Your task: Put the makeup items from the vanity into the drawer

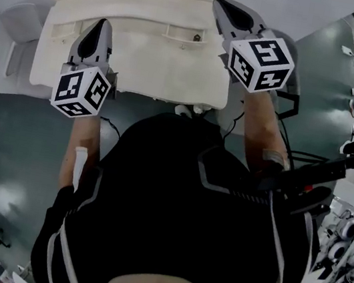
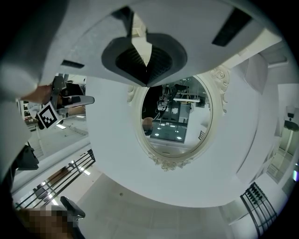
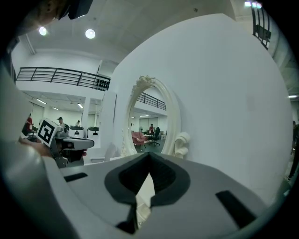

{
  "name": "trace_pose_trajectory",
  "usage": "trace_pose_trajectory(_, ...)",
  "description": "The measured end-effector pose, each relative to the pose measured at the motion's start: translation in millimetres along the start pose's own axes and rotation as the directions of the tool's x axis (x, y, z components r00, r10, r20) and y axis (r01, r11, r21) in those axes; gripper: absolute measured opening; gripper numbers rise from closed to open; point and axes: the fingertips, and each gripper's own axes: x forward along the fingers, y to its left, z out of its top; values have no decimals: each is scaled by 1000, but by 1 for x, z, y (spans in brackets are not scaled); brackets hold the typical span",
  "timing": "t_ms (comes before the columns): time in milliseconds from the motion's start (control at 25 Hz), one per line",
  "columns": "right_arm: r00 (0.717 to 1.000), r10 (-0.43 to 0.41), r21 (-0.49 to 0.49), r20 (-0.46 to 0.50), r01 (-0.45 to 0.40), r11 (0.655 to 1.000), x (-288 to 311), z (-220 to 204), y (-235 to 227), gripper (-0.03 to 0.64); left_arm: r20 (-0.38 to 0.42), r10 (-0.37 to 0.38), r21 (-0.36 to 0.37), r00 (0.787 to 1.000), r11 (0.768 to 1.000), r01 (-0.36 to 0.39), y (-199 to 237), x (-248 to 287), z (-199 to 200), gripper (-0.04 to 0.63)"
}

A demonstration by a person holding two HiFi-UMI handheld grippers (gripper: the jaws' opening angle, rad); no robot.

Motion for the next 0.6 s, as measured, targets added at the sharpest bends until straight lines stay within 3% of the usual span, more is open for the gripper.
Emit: trace_pose_trajectory(600, 1000, -2, -8, -7, 2, 1000, 4, -2, -4, 3, -39, 17, 26, 999, 1000, -16, -2, 7, -6, 3)
